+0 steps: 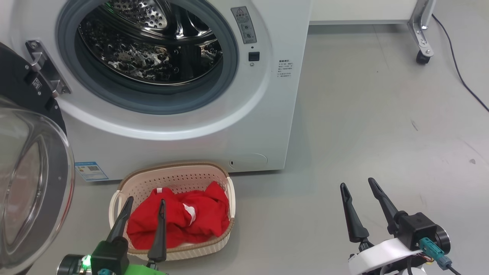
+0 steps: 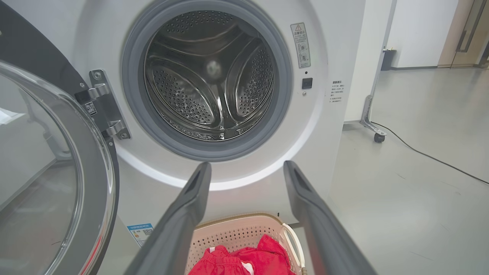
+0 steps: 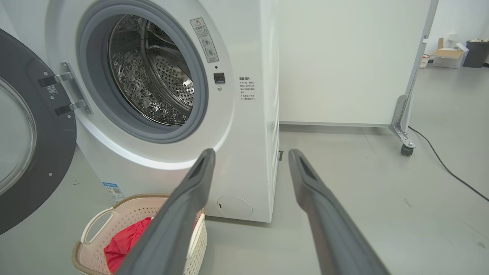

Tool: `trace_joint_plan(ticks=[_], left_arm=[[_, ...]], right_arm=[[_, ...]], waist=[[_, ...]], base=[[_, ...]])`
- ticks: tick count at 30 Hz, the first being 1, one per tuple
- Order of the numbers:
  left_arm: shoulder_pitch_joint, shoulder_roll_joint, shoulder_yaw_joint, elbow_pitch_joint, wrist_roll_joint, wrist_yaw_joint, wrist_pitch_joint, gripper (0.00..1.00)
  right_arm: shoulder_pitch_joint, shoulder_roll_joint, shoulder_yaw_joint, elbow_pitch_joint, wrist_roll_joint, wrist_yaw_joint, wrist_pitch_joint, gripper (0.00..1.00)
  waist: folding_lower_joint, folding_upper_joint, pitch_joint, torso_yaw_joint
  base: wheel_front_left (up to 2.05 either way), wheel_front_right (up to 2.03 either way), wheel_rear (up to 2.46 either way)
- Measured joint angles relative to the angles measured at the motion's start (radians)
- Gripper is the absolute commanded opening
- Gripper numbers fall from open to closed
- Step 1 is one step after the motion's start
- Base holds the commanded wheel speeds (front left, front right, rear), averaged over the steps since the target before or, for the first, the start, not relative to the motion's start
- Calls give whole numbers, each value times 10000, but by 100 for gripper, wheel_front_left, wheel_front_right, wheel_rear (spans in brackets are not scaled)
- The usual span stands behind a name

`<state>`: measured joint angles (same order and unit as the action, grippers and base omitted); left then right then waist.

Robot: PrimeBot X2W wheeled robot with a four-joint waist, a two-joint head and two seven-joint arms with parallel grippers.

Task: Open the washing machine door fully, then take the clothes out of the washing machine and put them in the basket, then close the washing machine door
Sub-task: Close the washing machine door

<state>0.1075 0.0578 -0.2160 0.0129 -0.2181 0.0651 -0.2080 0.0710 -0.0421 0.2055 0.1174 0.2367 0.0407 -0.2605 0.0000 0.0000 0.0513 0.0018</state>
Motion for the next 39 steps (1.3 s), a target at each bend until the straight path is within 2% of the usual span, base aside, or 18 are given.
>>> trace_joint_plan(ticks=[18,39], left_arm=[[0,15,-105,-205,0,-2,100,100],[-1,17,-117,-232,0,-2,100,100]], right_arm=[[-6,0,13,-2,-2,4,0,100],[-20,0,-2,-25,-4,8,0,100]], waist=[[0,0,118,41],[0,0,185,67]], base=[[-89,101,-12],[-18,18,0]])
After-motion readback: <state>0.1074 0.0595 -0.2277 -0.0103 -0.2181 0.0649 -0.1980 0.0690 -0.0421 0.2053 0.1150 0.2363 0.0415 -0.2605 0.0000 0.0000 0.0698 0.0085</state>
